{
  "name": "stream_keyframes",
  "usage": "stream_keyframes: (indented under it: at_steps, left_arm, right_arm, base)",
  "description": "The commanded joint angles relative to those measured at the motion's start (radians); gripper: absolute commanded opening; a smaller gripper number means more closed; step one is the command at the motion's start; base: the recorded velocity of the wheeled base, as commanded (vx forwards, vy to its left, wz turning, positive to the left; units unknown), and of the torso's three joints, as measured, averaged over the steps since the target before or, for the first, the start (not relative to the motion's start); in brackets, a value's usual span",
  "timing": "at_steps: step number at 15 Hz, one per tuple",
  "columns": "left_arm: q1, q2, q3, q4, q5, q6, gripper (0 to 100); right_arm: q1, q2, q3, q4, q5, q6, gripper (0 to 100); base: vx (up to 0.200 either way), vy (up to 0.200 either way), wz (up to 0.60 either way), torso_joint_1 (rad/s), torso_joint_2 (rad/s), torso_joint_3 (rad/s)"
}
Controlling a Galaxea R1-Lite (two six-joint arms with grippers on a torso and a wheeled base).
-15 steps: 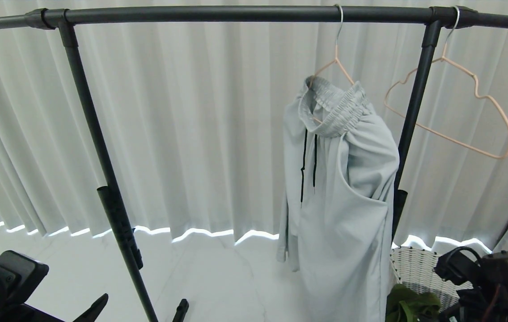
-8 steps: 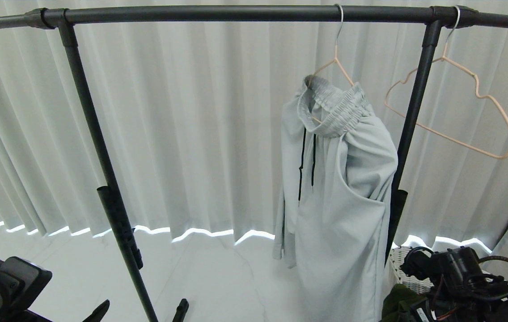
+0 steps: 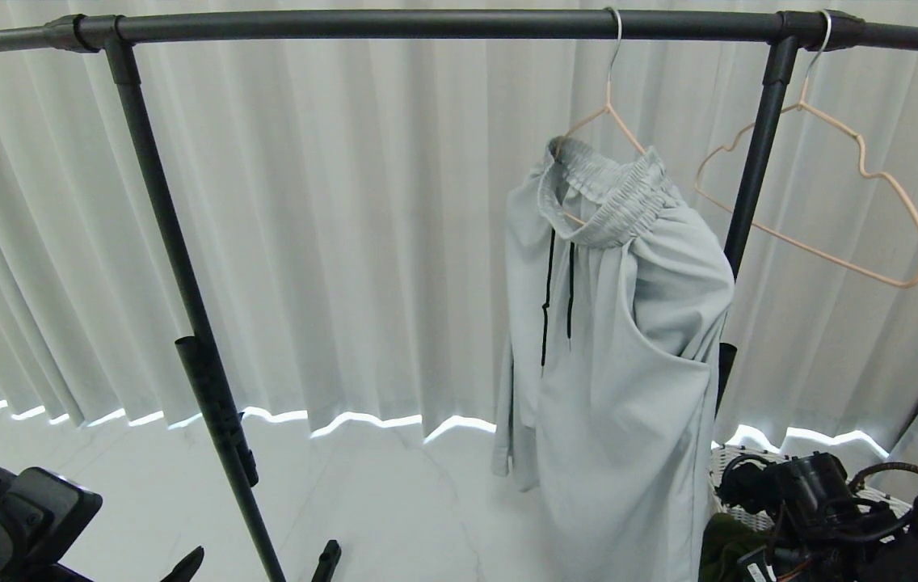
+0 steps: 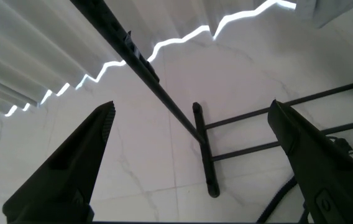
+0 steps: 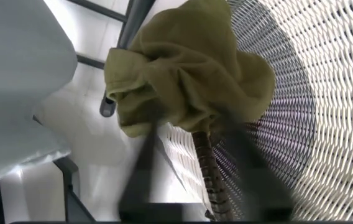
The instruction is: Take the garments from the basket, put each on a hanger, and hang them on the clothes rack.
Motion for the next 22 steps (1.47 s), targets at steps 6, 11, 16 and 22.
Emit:
stream_keyframes:
  at_steps: [6, 11, 16, 22]
  left_arm:
    - [-0.002, -0.008, 0.017, -0.001, -0.001, 0.0, 100]
    - [-0.025, -0.059, 0.047, -0.001, -0.001, 0.0, 100]
    - [-0.025, -0.08, 0.059, -0.001, 0.005, 0.002, 100]
    - [-0.025, -0.121, 0.069, -0.001, 0.004, 0.0, 100]
  right_arm:
    - [0.035, -0.08, 0.009, -0.001, -0.035, 0.056, 0]
    - [0.162, -0.429, -0.065, 0.245, -0.069, 0.018, 0]
    - [0.242, -0.711, -0.367, 0.801, -0.069, 0.019, 0]
    - [0.429, -0.817, -0.448, 0.929, -0.077, 0.019, 0]
  base:
    - [0.0, 0.0, 0.0, 0.0, 0.0, 0.0]
    - [0.0, 0.0, 0.0, 0.0, 0.0, 0.0]
    - [-0.04, 0.0, 0.0, 0.0, 0.0, 0.0]
    - [-0.2, 0.0, 0.0, 0.001, 0.0, 0.004]
